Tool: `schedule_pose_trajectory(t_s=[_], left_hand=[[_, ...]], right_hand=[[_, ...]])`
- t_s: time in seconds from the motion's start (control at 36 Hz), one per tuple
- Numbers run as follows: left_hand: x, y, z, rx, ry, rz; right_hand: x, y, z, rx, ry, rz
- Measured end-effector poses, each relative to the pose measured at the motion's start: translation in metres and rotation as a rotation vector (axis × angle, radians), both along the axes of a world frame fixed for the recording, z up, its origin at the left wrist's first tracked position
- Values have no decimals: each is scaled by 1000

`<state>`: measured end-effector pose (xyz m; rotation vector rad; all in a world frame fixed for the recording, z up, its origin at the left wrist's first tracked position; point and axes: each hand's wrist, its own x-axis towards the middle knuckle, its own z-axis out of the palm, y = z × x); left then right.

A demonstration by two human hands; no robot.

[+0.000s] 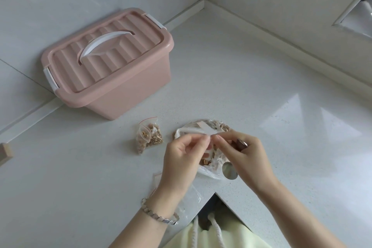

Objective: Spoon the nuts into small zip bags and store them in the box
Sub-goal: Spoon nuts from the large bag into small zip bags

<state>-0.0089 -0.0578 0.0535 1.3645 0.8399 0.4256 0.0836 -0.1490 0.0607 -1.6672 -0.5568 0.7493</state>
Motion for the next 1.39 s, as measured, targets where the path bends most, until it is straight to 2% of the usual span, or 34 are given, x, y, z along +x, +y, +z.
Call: schedule_pose_trajectory(t_s=[0.19,0.33,0.56,0.86,1.17,1.28,1.39], left_hand=[[0,-2,5,-300,-73,58],[-1,-2,5,-414,-83,31],[-5,-1,3,-339,-35,-21],[-7,-1,-2,-101,45,-79],[-9,-3,-5,-110,10,-110],[-9,-2,-8,-110,38,-111],[-9,-3,-6,-53,101,-205]], right_hand=[[-4,-4,-1,15,31,-5],[-6,-7,-3,34,17,8],[-6,-8,0,5,3,51],[-5,-8,-1,-100,16,123],[-4,-10,1,-108,45,146],[-5,-11,-2,-120,26,168],[-4,-10,-4,-119,51,133]])
